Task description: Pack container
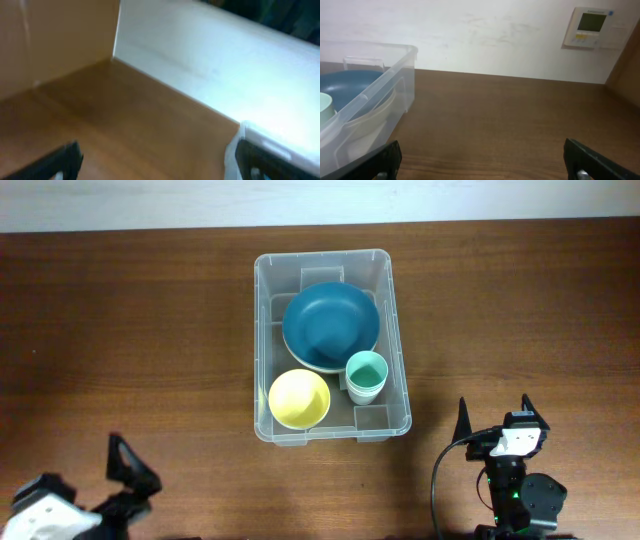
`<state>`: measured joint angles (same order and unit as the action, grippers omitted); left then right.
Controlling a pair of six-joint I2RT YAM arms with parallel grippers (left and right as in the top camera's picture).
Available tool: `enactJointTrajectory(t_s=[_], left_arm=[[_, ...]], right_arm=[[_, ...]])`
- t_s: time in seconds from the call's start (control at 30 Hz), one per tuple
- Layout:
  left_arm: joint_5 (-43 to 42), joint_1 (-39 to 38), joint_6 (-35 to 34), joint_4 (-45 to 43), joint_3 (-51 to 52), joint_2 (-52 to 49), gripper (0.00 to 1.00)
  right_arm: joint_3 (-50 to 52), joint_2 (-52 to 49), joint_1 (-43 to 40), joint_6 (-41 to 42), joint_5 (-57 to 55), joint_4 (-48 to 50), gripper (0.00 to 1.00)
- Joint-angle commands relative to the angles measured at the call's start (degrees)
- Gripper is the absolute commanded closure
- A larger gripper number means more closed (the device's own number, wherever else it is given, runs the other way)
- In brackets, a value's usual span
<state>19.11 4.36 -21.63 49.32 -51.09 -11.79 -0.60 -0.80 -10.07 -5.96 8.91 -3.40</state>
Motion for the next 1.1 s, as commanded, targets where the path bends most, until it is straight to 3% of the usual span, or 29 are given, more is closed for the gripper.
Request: enactJointTrajectory(t_s=[0.0, 0.37, 0.5, 1.07], left_arm=[[0.2, 0.2, 0.7, -8.9, 10.0, 3.5, 0.00], [-7.2, -0.3, 0.7, -47.5, 37.1, 4.8, 0.01], [-10.1, -0.3, 0.7, -55.8, 43.4, 4.8, 0.01], [-19.0, -0.3, 0.8, -57.7, 50.1, 4.8, 0.01]], right_arm=[[0.3, 0.6, 0.3, 0.2, -0.5, -0.3, 0.01], [0.3, 0.6, 0.3, 0.2, -0.5, -0.3, 0.01], [0.3, 0.6, 0.3, 0.2, -0.5, -0.3, 0.01], [0.3, 0.6, 0.3, 0.2, -0.5, -0.3, 0.01]])
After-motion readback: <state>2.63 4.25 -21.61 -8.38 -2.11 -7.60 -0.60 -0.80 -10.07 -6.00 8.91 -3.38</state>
